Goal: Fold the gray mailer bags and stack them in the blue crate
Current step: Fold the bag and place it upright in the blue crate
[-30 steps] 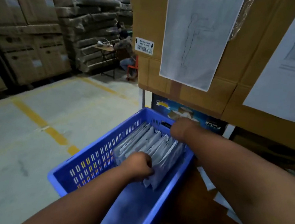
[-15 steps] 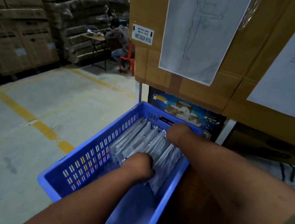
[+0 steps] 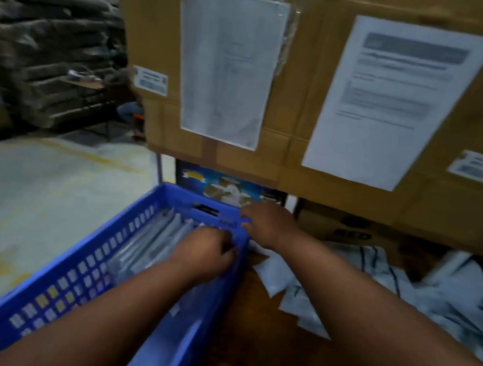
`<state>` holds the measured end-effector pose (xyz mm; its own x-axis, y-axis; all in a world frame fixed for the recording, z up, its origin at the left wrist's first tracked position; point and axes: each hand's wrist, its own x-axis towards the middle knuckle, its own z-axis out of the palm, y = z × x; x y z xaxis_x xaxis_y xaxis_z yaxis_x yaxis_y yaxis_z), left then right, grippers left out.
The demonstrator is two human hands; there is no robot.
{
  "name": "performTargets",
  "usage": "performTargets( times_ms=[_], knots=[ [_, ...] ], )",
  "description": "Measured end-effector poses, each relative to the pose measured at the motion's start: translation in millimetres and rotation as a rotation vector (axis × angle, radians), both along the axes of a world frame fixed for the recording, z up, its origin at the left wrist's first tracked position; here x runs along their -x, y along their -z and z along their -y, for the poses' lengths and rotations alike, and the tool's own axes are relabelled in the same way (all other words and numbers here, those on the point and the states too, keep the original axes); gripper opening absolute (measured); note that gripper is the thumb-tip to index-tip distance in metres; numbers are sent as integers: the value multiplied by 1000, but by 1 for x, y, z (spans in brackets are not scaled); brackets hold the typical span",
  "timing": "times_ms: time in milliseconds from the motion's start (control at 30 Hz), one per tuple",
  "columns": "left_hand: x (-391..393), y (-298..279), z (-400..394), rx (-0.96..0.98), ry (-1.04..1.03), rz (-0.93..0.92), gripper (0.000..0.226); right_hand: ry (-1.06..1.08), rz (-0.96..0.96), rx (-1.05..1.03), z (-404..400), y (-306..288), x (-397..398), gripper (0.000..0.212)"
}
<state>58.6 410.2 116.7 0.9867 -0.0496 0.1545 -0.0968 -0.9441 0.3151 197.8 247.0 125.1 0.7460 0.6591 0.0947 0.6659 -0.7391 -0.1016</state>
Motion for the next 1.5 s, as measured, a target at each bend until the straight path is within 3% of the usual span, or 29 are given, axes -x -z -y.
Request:
performTargets(
  times_ms=[67,200,333,500,633,667,800,967,1067,1167,1300,1500],
  knots=[
    [-3,-10,31,-23,127,22,15,85,-19,-59,41,5,4,20],
    [-9,-7,96,-156,284,-12,20,293,-174,-57,127,27,20,24],
    [-18,43,152,-123,298,-221,30,432,-235,104,198,69,48,33],
    [-15,105,192,-153,390,-306,35,471,-236,239,242,116,91,41],
    [-32,158,203,-212,317,-244,45,531,-193,256,266,156,121,63],
    [-49,195,200,-185,313,-217,49,565,-177,245,270,163,125,63],
    [-57,199,202,-163,276,-131,49,671,-110,239,275,166,128,55],
    [-63,189,208,-276,179,-131,45,655,-83,242,286,165,122,53],
    [-56,173,207,-362,197,-162,35,637,-66,230,291,161,124,53],
    [-39,157,206,-323,265,-161,33,622,-44,202,294,151,135,54],
    [22,132,214,-185,371,-41,48,513,-10,119,310,141,172,69],
    [120,155,241,-233,460,96,46,372,-49,59,347,157,253,83]
  ],
)
